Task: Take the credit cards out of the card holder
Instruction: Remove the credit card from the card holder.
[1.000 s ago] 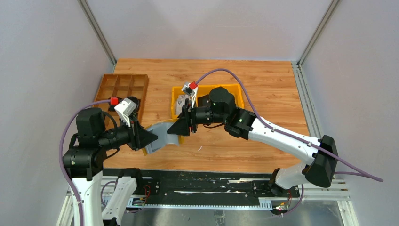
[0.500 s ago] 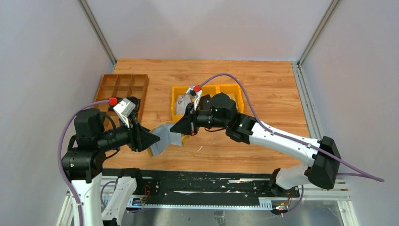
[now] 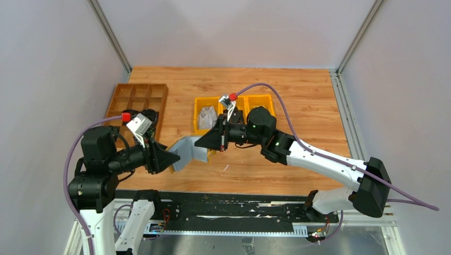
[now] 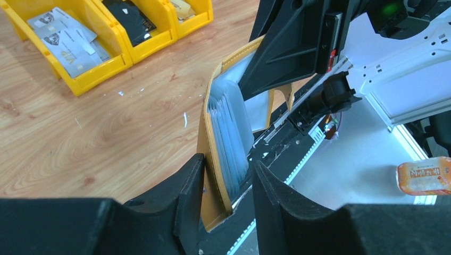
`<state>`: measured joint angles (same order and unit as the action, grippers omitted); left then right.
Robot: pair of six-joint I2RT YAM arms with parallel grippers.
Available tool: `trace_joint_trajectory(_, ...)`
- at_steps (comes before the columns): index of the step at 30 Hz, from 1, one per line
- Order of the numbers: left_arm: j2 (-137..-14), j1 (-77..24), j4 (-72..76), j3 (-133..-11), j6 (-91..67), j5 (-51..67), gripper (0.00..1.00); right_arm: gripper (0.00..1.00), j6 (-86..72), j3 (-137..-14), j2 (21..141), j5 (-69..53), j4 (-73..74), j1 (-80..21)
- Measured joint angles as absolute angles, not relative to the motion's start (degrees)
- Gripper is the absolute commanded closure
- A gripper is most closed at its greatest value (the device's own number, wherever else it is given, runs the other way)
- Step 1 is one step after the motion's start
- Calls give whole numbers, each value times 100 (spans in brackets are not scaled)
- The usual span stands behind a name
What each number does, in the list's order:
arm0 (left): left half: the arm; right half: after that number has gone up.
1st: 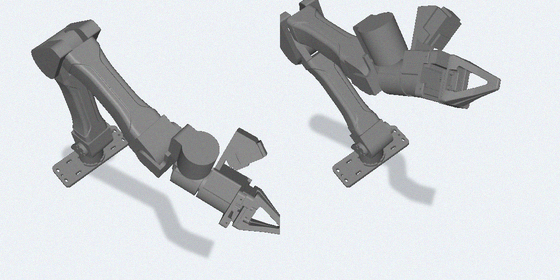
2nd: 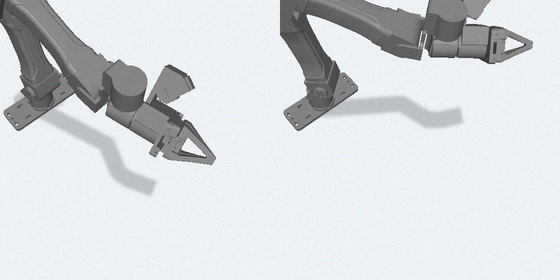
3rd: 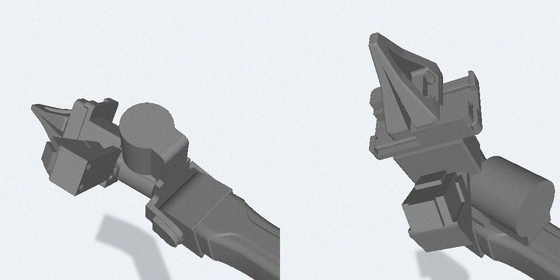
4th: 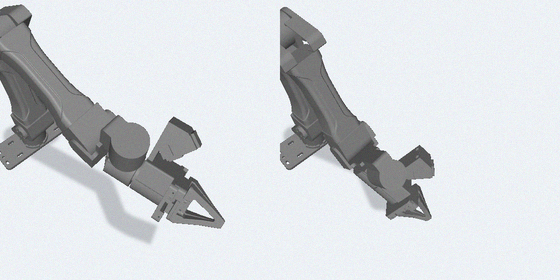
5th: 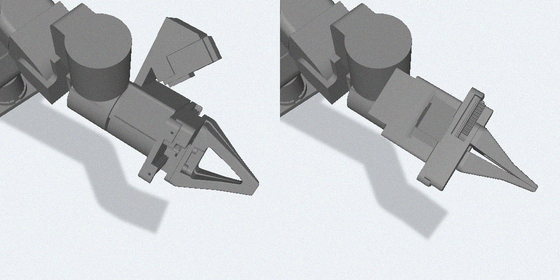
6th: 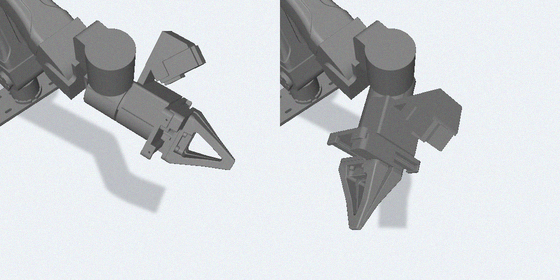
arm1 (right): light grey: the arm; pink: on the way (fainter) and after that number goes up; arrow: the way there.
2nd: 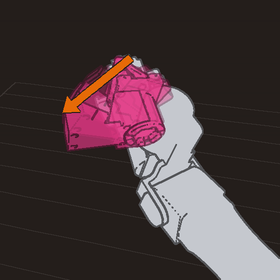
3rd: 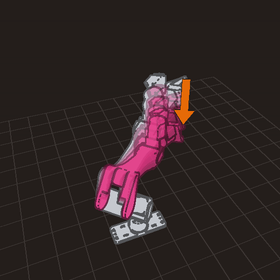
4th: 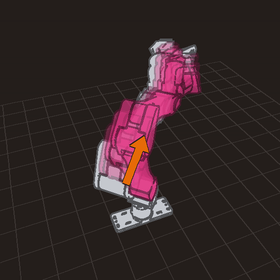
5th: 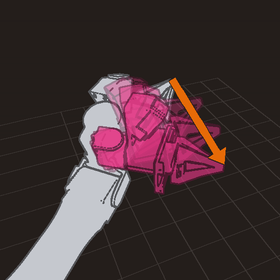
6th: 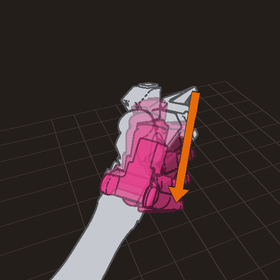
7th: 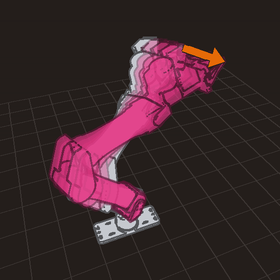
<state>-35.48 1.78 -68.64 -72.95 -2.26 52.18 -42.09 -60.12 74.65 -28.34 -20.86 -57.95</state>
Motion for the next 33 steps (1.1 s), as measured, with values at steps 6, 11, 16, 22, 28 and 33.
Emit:
trace_joint_trajectory(6, -3413, 178, -6862, -7295, -204, 5347, 66, 100, -4482, -5916, 7419, -2939, -2366, -5662)
trace_joint_trajectory(11, -3369, 178, -6845, -7297, -180, 5349, 73, 100, -4678, -5887, 7411, -3044, -2574, -5642)
trace_joint_trajectory(16, -3448, 178, -6825, -7415, -200, 5074, 56, 100, -4858, -5885, 7411, -3175, -2751, -5621)
trace_joint_trajectory(22, -3489, 178, -6709, -7424, -301, 5054, 55, 100, -5094, -5878, 7411, -3328, -2971, -5621)
trace_joint_trajectory(28, -3474, 178, -6639, -7424, -370, 5057, 52, 100, -5297, -5863, 7413, -3452, -3183, -5629)
trace_joint_trajectory(33, -3457, 178, -6569, -7424, -449, 5146, 57, 100, -5572, -5843, 7478, -3494, -3520, -5662)
